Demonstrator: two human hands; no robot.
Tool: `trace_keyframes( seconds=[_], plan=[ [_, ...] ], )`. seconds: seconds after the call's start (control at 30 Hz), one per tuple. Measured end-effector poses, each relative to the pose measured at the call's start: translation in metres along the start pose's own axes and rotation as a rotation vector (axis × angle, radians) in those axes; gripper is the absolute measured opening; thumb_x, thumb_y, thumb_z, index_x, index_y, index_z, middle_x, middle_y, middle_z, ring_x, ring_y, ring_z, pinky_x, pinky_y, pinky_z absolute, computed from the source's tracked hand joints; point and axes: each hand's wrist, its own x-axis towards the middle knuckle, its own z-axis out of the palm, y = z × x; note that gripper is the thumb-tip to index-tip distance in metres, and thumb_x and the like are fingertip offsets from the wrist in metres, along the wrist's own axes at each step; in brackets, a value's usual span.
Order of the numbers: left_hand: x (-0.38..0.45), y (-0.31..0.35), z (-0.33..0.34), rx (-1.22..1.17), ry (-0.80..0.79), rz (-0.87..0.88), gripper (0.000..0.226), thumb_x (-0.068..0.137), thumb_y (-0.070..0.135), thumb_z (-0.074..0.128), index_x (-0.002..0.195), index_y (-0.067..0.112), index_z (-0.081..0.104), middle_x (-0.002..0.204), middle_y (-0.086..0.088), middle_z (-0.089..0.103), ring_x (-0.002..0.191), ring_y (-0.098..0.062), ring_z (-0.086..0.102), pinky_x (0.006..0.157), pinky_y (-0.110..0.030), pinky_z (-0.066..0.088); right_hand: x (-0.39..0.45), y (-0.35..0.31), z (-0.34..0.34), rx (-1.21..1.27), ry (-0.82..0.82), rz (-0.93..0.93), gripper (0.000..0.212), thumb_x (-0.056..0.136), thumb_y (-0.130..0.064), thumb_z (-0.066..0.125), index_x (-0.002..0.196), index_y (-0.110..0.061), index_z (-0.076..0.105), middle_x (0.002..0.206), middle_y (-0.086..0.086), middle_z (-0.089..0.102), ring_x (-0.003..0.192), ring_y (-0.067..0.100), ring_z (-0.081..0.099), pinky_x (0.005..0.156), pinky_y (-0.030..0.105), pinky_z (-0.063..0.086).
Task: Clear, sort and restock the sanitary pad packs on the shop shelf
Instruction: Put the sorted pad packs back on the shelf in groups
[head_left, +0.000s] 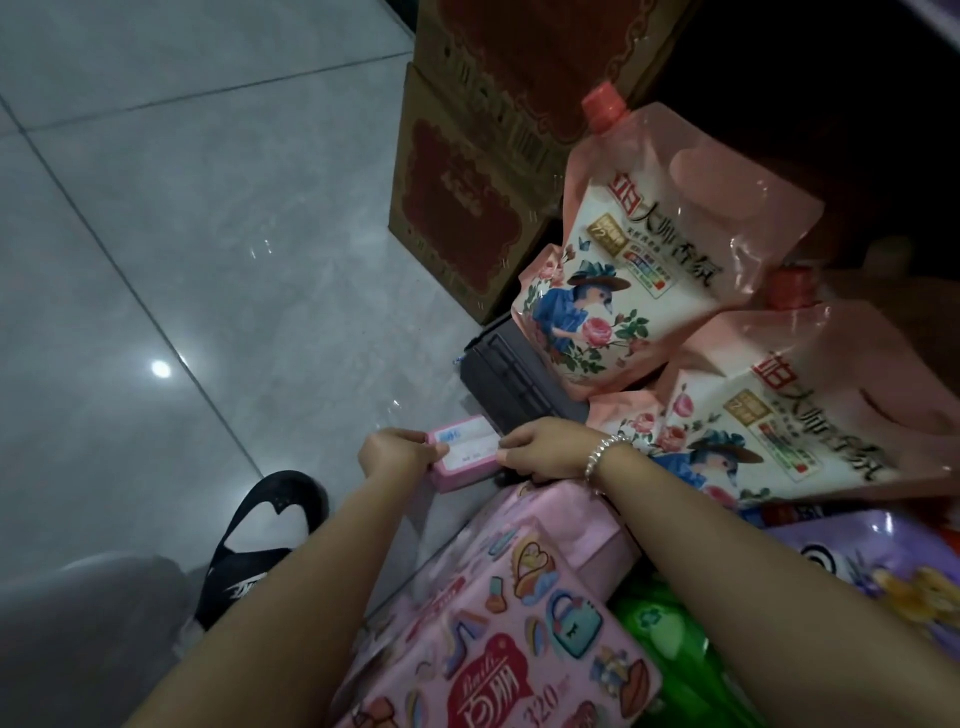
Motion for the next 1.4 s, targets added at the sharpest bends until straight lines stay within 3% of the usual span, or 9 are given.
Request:
trace_keyframes(
  seconds=[0.13, 0.33, 0.6, 0.67, 0.77, 0.97, 1.1, 1.27, 1.4],
  plan=[
    [0.018, 0.004, -0.028, 0.017, -0.062, -0.029, 0.027, 0.073, 0.007, 0.083, 0.096, 0.001, 0.071, 0.083, -0.010, 0.069, 0.072, -0.024, 0.066, 0.084, -0.034, 0.057, -0.006, -0.004, -0.003, 0.064, 0.010, 0.002, 0.040, 0.096, -0.027, 0.058, 0.131, -0.008, 0.058, 0.113, 0.005, 0.066, 0.091, 0.012, 0.065, 0.074, 0.016, 0.050],
    [0.012, 0.029, -0.089, -0.017, -0.139, -0.120, 0.024, 0.089, 0.000, 0.064, 0.067, 0.001, 0.053, 0.033, -0.002, 0.051, 0.026, -0.004, 0.047, 0.032, -0.013, 0.041, -0.017, -0.016, -0.012, 0.101, 0.087, -0.060, 0.060, 0.091, -0.035, 0.064, 0.144, -0.012, 0.045, 0.143, 0.006, 0.051, 0.126, 0.019, 0.051, 0.108, 0.035, 0.041],
    [-0.094, 0.121, -0.147, -0.226, -0.392, 0.004, 0.013, 0.094, 0.003, 0.056, 0.082, -0.003, 0.059, 0.049, -0.003, 0.059, 0.036, -0.002, 0.053, 0.040, -0.009, 0.046, -0.094, -0.058, -0.037, 0.469, 0.216, -0.305, 0.055, 0.087, -0.040, 0.065, 0.137, -0.028, 0.047, 0.138, -0.001, 0.054, 0.123, 0.016, 0.054, 0.104, 0.043, 0.045],
    [-0.122, 0.138, -0.151, -0.248, -0.445, 0.032, 0.011, 0.093, 0.004, 0.056, 0.086, -0.003, 0.060, 0.052, -0.005, 0.062, 0.038, -0.004, 0.054, 0.041, -0.011, 0.047, -0.122, -0.063, -0.049, 0.667, 0.261, -0.348, 0.036, 0.089, -0.030, 0.065, 0.122, -0.025, 0.050, 0.126, 0.000, 0.060, 0.104, 0.011, 0.063, 0.084, 0.032, 0.056],
    [-0.171, 0.161, -0.151, -0.247, -0.543, 0.104, 0.009, 0.089, 0.007, 0.060, 0.091, -0.002, 0.062, 0.067, -0.008, 0.065, 0.046, -0.006, 0.061, 0.045, -0.014, 0.051, -0.178, -0.068, -0.069, 0.792, 0.378, -0.409, 0.025, 0.090, -0.027, 0.064, 0.111, -0.021, 0.051, 0.097, -0.003, 0.063, 0.067, 0.002, 0.065, 0.050, 0.017, 0.048],
    [-0.289, 0.188, -0.127, -0.125, -0.701, 0.390, 0.032, 0.087, 0.035, 0.058, 0.090, 0.003, 0.062, 0.085, -0.011, 0.060, 0.073, -0.017, 0.054, 0.077, -0.026, 0.048, -0.281, -0.063, -0.094, 0.880, 0.694, -0.463, 0.034, 0.073, -0.058, 0.073, 0.090, -0.030, 0.064, 0.092, -0.002, 0.071, 0.083, 0.020, 0.066, 0.077, 0.041, 0.051],
    [-0.351, 0.197, -0.120, 0.015, -0.831, 0.514, 0.058, 0.072, 0.055, 0.056, 0.106, 0.008, 0.062, 0.075, -0.005, 0.057, 0.065, -0.015, 0.045, 0.067, -0.023, 0.049, -0.337, -0.057, -0.100, 0.941, 0.781, -0.473, 0.061, 0.043, -0.076, 0.077, 0.081, -0.029, 0.067, 0.086, 0.000, 0.074, 0.083, 0.022, 0.069, 0.084, 0.047, 0.054],
    [-0.397, 0.194, -0.104, 0.095, -0.768, 0.733, 0.034, 0.077, 0.034, 0.066, 0.100, 0.010, 0.067, 0.094, -0.006, 0.072, 0.080, -0.015, 0.064, 0.065, -0.024, 0.055, -0.384, -0.053, -0.103, 0.916, 0.885, -0.499, 0.044, 0.075, -0.051, 0.074, 0.099, -0.014, 0.069, 0.092, 0.003, 0.072, 0.074, 0.010, 0.067, 0.067, 0.022, 0.053],
    [-0.397, 0.191, -0.084, -0.022, -0.773, 0.757, 0.047, 0.072, 0.038, 0.068, 0.107, 0.005, 0.067, 0.105, -0.012, 0.073, 0.092, -0.021, 0.068, 0.070, -0.029, 0.058, -0.397, -0.041, -0.112, 0.949, 0.934, -0.521, 0.067, 0.059, -0.051, 0.077, 0.115, -0.016, 0.065, 0.106, 0.004, 0.071, 0.094, 0.017, 0.068, 0.081, 0.030, 0.055]
  ],
)
